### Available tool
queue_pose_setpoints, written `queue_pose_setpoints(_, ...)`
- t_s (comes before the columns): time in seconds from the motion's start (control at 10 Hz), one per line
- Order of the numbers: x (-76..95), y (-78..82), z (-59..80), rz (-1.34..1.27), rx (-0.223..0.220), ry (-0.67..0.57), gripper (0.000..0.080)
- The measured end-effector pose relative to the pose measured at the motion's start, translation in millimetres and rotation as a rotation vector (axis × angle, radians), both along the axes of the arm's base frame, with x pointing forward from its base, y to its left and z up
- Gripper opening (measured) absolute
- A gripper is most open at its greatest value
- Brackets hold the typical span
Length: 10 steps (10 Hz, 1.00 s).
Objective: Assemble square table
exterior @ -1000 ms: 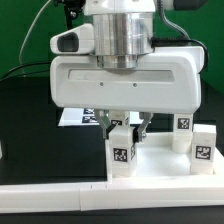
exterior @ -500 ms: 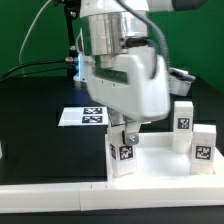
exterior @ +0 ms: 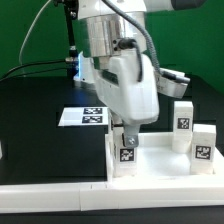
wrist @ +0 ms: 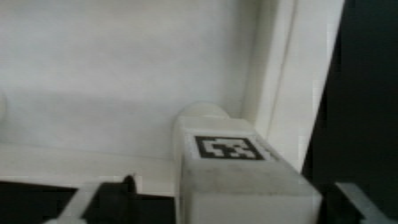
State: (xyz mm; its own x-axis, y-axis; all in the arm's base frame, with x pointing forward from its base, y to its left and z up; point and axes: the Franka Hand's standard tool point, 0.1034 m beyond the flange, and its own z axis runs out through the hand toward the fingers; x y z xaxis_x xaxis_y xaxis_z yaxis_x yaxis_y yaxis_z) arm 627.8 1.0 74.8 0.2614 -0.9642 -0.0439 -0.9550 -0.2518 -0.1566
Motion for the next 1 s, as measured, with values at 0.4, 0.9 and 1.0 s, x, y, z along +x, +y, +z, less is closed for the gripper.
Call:
queue_pose_setpoints(0.4,-0.6,-2.8,-1.1,0.482,-0.058,-0.035,0.0647)
queue_pose_setpoints(0.9,7.5,9.7,4.7,1.197,-0.232,-0.065,0.0649)
queue_pose_setpoints(1.0,7.1,9.3,3.9,1.134,-0.224,-0.060,0.0649)
